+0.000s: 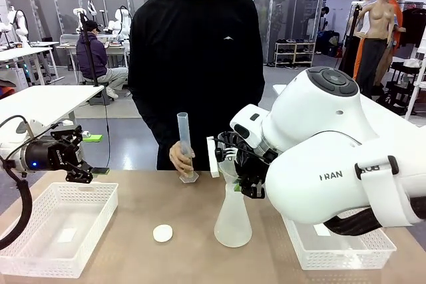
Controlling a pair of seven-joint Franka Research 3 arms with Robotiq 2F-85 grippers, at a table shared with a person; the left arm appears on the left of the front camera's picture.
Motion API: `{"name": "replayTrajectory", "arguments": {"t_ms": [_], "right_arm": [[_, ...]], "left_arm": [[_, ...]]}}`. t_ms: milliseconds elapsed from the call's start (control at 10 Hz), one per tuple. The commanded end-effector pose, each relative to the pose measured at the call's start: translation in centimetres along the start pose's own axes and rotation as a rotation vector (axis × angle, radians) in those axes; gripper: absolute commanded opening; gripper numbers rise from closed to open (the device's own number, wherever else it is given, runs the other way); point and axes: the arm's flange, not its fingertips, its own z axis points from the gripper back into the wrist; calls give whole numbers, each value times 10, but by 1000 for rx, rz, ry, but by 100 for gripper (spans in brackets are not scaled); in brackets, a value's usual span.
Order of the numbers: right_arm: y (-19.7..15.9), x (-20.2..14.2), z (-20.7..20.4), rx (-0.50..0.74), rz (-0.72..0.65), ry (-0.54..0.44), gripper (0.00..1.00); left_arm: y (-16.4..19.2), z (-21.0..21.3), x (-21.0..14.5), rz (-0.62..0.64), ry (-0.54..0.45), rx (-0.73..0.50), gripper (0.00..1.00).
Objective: Prepare the solutions needed for the experiment.
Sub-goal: Pick up the Plastic Funnel and insert it into the Big flask.
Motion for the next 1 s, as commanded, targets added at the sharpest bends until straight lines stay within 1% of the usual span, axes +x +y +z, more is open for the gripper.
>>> {"name": "replayTrajectory", "arguments": {"t_ms": [0,300,400,500,600,700,800,900], "right_arm": [[3,-6,1,-7,15,-36,33],[5,-6,4,-14,18,-35,64],[4,-4,5,-14,29,-23,72],[0,-3,5,-6,36,-11,83],[-4,-3,5,26,41,14,92],[-12,-8,4,122,70,38,92],[1,-1,1,-1,15,1,92],[1,-1,1,-1,15,1,92]], "left_arm": [[-2,1,-1,-10,9,5,100],[-2,1,-1,-10,9,5,100],[-2,1,-1,-10,9,5,100],[-2,1,-1,-10,9,5,100],[-2,1,-1,-10,9,5,100],[-2,1,-1,-10,9,5,100],[-2,1,-1,-10,9,5,100],[-2,1,-1,-10,9,5,100]]}}
